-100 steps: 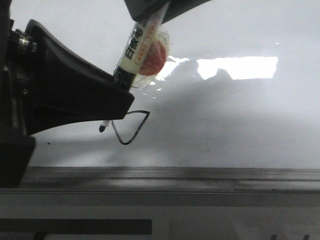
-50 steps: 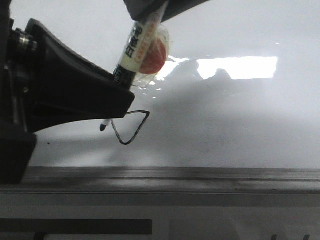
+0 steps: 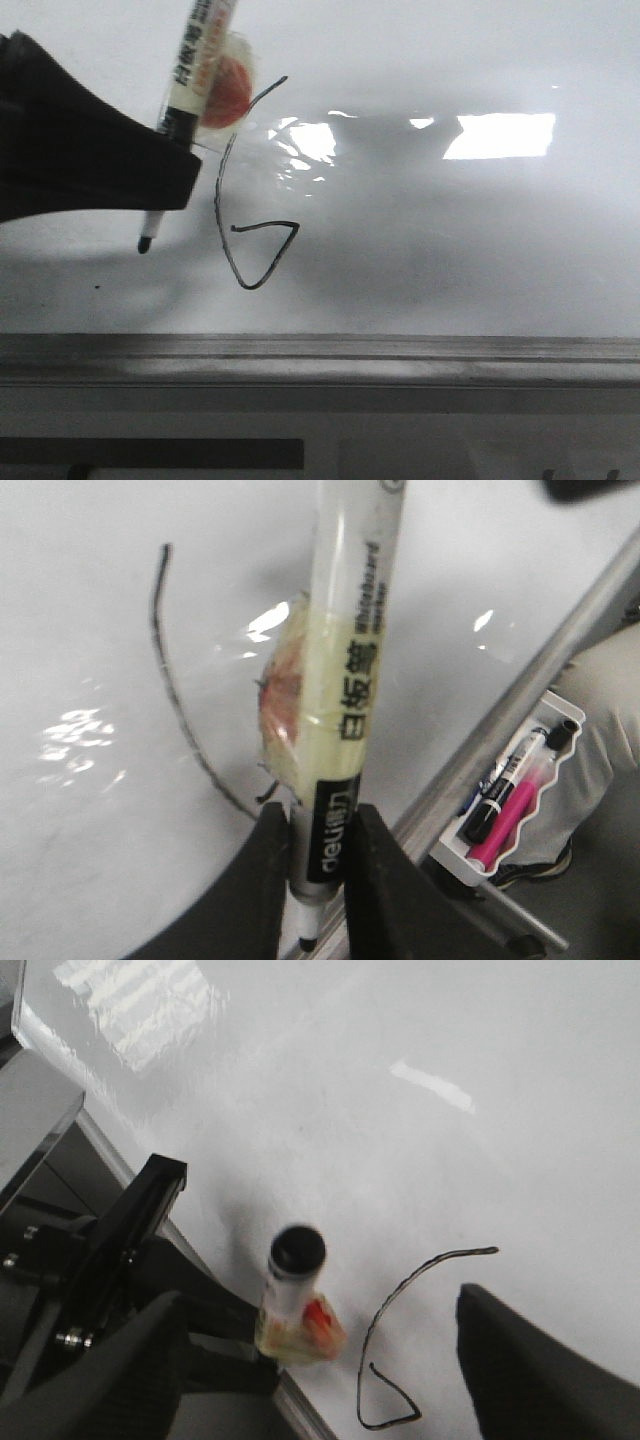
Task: Write number 6 on whiteboard
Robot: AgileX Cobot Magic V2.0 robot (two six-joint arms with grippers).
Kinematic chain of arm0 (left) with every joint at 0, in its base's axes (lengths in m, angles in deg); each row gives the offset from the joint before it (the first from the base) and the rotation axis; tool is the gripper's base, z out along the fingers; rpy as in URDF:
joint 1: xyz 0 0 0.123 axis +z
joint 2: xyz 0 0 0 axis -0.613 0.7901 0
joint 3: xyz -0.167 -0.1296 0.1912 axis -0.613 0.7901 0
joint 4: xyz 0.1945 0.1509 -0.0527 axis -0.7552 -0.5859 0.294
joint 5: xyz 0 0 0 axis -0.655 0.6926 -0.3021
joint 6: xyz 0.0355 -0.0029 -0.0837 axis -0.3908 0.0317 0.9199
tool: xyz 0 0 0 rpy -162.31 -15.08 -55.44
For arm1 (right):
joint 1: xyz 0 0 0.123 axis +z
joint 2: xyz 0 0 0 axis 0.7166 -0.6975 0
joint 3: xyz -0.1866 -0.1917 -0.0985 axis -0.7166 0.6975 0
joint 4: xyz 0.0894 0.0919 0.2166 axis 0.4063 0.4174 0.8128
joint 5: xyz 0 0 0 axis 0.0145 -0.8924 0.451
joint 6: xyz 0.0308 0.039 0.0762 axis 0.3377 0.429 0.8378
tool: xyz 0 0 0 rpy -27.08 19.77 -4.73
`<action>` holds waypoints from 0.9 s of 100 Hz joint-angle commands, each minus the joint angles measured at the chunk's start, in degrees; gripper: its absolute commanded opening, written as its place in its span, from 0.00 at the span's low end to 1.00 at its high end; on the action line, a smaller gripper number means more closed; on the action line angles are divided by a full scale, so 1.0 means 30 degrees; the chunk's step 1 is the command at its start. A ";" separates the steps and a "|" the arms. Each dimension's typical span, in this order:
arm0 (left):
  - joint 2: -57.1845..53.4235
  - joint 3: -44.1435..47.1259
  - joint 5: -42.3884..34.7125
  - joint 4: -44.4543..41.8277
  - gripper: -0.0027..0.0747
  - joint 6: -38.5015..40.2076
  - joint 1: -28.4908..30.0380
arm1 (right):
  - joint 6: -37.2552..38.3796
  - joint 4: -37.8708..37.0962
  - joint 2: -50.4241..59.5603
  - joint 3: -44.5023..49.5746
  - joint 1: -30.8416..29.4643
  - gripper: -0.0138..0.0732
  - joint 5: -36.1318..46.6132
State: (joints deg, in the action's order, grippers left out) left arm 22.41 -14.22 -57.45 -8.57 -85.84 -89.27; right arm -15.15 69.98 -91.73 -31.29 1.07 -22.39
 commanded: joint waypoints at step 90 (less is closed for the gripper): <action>-0.0659 -0.0591 0.2510 0.7470 0.01 0.0695 0.4553 | -0.0136 0.0179 0.0755 -0.0601 -0.0169 0.71 0.1276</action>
State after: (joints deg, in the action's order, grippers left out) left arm 21.20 -14.22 -46.01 13.03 -84.37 -75.87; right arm -15.02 70.10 -90.81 -31.29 0.91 -22.13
